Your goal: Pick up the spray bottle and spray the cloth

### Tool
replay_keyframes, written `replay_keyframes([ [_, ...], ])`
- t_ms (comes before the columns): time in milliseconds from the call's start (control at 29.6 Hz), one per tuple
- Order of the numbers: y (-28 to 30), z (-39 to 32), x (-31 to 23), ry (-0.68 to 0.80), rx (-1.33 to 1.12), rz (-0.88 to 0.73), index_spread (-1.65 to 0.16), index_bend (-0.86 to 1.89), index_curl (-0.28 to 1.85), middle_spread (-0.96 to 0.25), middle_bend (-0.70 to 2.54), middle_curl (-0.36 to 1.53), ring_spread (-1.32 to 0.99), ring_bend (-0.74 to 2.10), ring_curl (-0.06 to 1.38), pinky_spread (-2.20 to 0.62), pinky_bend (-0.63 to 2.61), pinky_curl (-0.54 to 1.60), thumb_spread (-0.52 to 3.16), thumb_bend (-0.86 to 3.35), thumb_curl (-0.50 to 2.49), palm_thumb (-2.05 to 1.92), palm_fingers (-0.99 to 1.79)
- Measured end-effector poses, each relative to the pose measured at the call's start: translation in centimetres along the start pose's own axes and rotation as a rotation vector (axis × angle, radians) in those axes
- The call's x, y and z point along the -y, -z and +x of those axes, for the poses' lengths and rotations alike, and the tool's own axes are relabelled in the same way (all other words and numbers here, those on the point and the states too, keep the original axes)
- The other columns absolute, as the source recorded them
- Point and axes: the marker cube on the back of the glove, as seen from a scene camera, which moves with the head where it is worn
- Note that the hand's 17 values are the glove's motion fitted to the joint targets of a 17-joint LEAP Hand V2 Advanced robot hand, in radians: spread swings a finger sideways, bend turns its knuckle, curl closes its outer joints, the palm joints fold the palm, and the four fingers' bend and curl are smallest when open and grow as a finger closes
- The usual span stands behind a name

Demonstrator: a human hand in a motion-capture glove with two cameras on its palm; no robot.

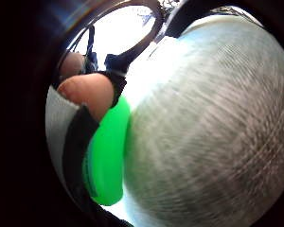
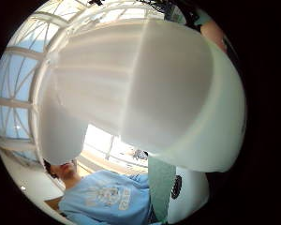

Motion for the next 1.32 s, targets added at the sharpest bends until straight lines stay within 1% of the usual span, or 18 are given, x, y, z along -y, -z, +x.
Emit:
replay_keyframes([
  [270,-0.4,-4.5,1.9,0.007,-0.112,-0.184,-0.34,0.13,0.29,-0.09,0.19,0.39,-0.06,0.55,0.38,0.25,0.24,0.33,0.78,0.06,0.50,1.01,0.95],
  [574,-3.0,-7.7,6.5,-0.085,-0.276,-0.341,-0.33,0.15,0.32,-0.09,0.14,0.37,-0.04,0.55,0.38,0.22,0.27,0.35,0.68,0.01,0.56,1.04,1.00],
  [810,-5.4,-7.9,8.0,-0.167,-0.333,-0.461,-0.32,0.14,0.33,-0.09,0.13,0.36,-0.03,0.58,0.39,0.18,0.29,0.36,0.64,-0.03,0.59,1.02,1.04],
  [945,-6.3,-7.4,8.1,-0.196,-0.359,-0.487,-0.31,0.14,0.34,-0.09,0.12,0.35,-0.03,0.60,0.40,0.17,0.30,0.37,0.62,-0.03,0.61,1.02,1.04],
  [1316,-6.4,-6.9,8.3,-0.234,-0.360,-0.459,-0.30,0.14,0.35,-0.09,0.13,0.33,-0.03,0.63,0.40,0.15,0.32,0.38,0.59,-0.03,0.64,1.01,1.05],
])
